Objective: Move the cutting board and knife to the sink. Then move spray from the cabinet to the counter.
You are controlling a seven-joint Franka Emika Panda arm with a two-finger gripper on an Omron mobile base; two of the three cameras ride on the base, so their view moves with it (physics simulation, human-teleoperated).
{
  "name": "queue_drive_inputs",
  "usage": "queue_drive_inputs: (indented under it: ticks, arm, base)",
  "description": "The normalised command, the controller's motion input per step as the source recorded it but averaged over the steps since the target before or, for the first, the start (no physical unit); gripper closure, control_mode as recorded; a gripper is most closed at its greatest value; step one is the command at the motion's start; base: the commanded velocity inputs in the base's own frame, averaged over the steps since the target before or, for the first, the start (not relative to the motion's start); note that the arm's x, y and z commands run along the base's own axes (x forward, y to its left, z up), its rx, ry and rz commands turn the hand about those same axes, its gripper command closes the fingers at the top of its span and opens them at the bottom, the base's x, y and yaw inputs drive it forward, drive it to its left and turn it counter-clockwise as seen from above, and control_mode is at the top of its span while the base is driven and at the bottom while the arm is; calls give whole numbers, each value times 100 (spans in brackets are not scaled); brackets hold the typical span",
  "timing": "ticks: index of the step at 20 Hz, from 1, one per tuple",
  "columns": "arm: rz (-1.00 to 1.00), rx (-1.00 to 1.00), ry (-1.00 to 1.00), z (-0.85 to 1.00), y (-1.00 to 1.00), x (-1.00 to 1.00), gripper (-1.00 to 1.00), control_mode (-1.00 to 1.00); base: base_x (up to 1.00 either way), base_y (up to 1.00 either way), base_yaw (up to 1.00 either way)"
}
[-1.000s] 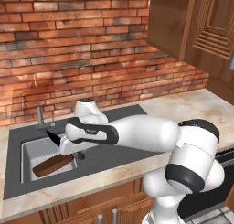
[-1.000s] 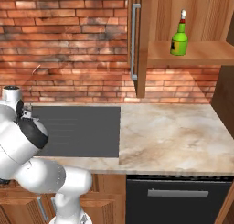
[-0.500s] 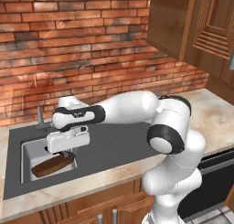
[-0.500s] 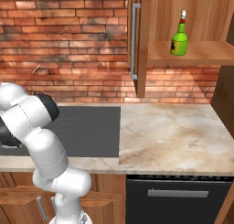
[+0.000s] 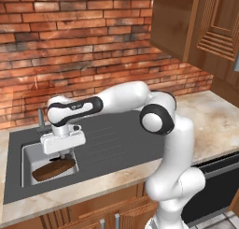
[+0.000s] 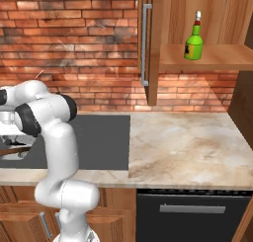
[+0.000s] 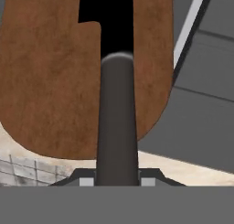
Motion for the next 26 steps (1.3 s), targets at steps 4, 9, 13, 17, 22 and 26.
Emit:
queue_drive_inputs:
  ticks: [4, 9, 13, 17, 22, 26]
  arm:
    - [0, -2, 0, -25, 0, 2, 100, -100]
    - [0, 0, 0, -27, 0, 0, 100, -100]
    - [0, 0, -1, -25, 0, 0, 100, -100]
    - [0, 0, 0, -18, 0, 0, 100, -100]
    - [0, 0, 0, -19, 0, 0, -100, -100]
    - [0, 6, -1, 0, 0, 0, -100, -100]
  base:
    - [0, 0, 0]
    - [0, 0, 0]
    - [0, 0, 0]
    - [0, 0, 0]
    - [0, 0, 0]
    - [0, 0, 0]
